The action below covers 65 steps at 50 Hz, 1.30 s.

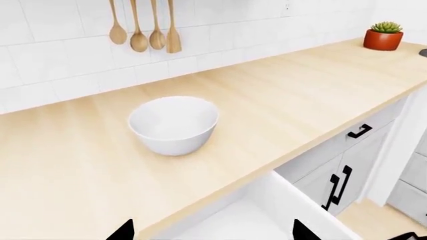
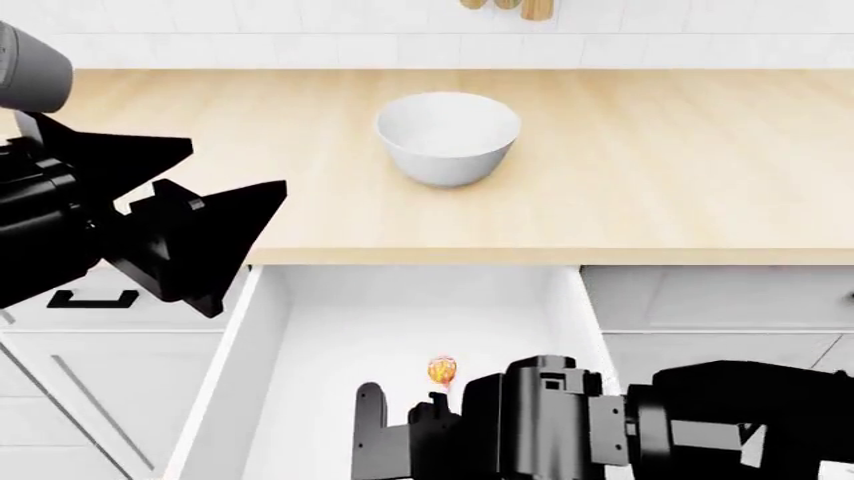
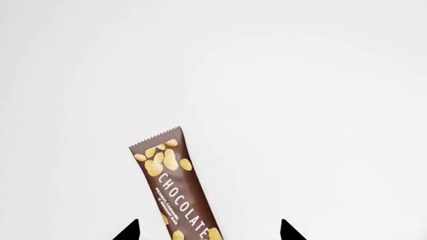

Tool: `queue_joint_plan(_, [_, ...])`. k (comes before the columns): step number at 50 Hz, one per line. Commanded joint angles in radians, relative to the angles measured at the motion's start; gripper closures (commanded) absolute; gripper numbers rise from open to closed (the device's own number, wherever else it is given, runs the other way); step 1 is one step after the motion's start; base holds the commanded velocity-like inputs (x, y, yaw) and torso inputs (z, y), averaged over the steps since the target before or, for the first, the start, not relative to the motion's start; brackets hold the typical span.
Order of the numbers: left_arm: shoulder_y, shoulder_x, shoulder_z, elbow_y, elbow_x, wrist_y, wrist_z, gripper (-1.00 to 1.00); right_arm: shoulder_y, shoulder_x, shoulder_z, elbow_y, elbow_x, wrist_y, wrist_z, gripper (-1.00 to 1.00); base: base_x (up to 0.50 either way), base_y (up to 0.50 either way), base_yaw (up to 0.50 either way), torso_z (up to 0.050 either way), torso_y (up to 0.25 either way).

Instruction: Place the bar in the bowl and close the drawer.

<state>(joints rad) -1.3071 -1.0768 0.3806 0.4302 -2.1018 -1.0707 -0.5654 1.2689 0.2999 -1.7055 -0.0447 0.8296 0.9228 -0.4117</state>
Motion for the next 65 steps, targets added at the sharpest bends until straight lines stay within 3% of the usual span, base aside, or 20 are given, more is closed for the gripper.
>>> queue_joint_plan(1, [0.012, -0.003, -0.004, 0.0, 0.011, 0.002, 0.012, -1.0, -0.041, -0.037, 0.003, 0.079, 0.004, -0.01, -0.009, -1.0, 0.0, 0.0, 0.0, 0.0, 0.0])
queue_joint_plan(65, [0.06, -0.041, -0.032, 0.019, 0.023, 0.021, 0.053, -1.0, -0.17, -0.135, -0.097, 0.245, -0.127, -0.095, -0.008, -1.0, 0.0, 0.0, 0.0, 0.0, 0.0])
